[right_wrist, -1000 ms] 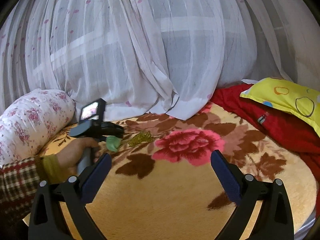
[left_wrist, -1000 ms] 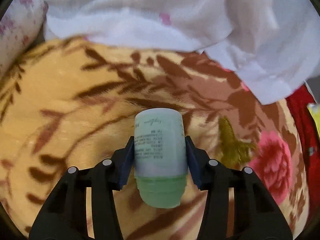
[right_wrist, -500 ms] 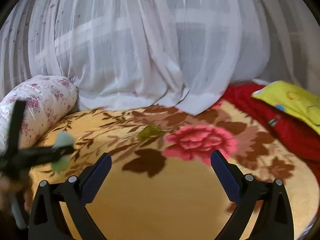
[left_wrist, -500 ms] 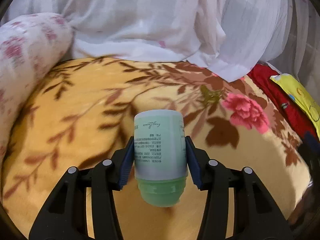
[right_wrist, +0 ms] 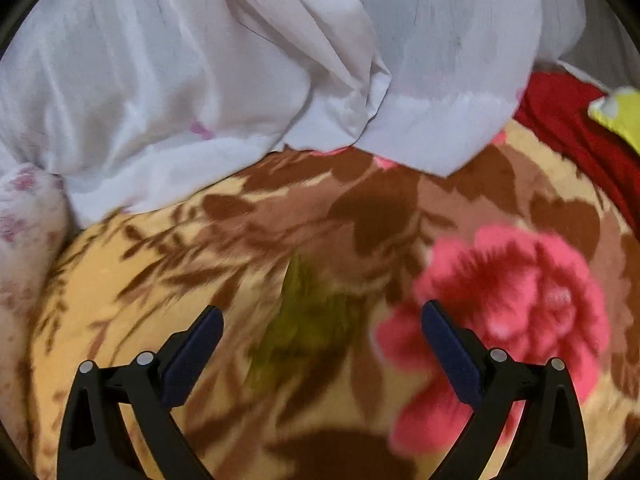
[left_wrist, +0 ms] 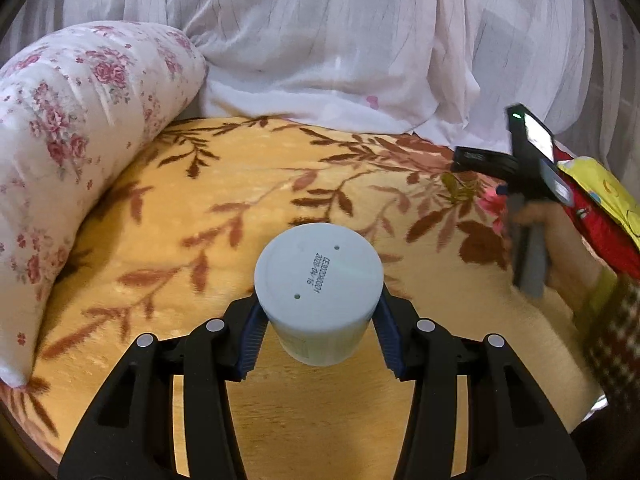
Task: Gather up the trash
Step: 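Grasp the yellow hair clip with the right tool while the left tool holds the jar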
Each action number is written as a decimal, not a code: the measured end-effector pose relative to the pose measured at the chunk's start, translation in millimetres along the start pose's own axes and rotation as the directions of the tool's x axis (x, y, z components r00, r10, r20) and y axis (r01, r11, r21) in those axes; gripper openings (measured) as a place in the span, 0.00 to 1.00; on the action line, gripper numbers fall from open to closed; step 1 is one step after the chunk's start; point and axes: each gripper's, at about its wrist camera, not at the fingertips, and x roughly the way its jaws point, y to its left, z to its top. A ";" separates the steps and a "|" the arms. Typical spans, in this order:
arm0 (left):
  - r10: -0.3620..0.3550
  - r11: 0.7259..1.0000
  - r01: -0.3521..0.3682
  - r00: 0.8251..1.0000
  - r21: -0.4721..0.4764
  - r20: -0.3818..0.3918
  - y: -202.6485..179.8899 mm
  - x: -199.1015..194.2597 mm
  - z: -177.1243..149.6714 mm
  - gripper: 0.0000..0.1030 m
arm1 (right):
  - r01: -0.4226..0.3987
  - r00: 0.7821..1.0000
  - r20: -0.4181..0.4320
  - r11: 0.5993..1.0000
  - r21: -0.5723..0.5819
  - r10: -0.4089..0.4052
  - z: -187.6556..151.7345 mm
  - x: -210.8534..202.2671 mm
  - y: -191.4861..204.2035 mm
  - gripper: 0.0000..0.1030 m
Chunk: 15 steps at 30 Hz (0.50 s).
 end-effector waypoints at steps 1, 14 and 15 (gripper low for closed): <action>-0.002 1.000 0.002 1.000 -0.001 0.000 1.6 -0.7 -0.2 0.46 | 0.015 1.000 -0.002 1.000 0.000 -0.015 3.2 4.5 0.9 0.95; -0.016 1.000 0.015 1.000 -0.024 -0.007 12.6 -4.1 -5.9 0.46 | 0.150 0.981 -0.103 0.981 -0.127 -0.163 3.5 52.2 30.4 0.71; -0.016 1.000 0.016 1.000 -0.024 -0.009 12.6 -4.9 -6.4 0.46 | 0.139 0.980 -0.119 0.978 -0.154 -0.158 1.7 54.2 31.9 0.59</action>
